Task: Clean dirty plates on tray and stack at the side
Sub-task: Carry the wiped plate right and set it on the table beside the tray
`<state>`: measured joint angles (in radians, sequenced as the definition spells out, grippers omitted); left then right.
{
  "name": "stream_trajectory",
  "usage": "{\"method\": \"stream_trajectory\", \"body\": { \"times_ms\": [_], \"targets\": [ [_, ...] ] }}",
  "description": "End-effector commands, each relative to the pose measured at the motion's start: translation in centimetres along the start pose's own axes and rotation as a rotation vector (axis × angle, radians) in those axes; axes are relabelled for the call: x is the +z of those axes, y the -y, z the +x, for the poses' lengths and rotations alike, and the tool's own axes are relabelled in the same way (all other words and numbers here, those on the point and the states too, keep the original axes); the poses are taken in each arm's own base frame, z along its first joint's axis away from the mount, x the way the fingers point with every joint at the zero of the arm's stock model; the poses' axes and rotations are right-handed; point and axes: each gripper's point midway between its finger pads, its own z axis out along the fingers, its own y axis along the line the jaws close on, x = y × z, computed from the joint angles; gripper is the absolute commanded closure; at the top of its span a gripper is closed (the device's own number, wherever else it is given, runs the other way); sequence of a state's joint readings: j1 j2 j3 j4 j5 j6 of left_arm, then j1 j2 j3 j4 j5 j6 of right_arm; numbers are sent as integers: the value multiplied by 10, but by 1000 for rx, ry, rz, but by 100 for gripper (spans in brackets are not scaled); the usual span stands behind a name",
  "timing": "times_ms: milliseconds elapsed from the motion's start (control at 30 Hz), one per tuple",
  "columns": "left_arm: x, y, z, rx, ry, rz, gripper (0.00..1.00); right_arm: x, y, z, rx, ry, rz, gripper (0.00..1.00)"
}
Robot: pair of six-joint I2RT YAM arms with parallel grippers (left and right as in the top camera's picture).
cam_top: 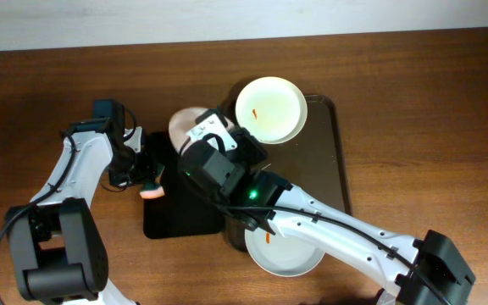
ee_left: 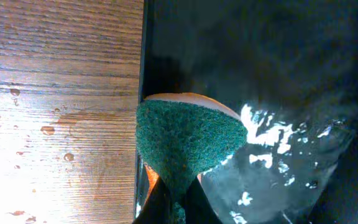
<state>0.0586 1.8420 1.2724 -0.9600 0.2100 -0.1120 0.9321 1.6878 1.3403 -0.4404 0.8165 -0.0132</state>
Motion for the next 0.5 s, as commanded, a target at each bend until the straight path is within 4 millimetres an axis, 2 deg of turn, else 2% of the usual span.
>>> {"method": "stream_trajectory", "body": {
  "times_ms": [0,67,133,200,233,267,300,333,367,400,433,467],
  "targets": [
    [-6,0,-3,11,20,14,100,12,2,4,186,-50,-121,96],
    [-6,0,-3,11,20,14,100,5,9,3,329,-116,-329,96],
    [-6,1,-3,11,20,15,100,13,58,23,657,-266,-492,96],
    [-6,1,-3,11,20,17,100,28,122,64,891,-382,-553,96],
    [-6,1,-3,11,20,17,100,41,170,108,1028,-460,-470,96],
    [-6,1,-3,11,20,18,100,47,208,150,1138,-520,-368,96],
    [-6,4,-2,12,18,33,100,50,238,189,1235,-566,-279,96],
    [-6,6,-2,12,17,47,100,50,269,238,1351,-624,-178,96],
    [-6,6,-2,12,17,47,100,47,286,291,1456,-696,-88,96],
    [-6,6,-2,12,17,47,100,43,291,335,1523,-770,-11,96],
    [-6,6,-3,12,19,47,100,42,289,372,1575,-830,38,96],
    [-6,6,-3,12,21,47,100,41,286,398,1607,-868,73,96]
  ]
}}
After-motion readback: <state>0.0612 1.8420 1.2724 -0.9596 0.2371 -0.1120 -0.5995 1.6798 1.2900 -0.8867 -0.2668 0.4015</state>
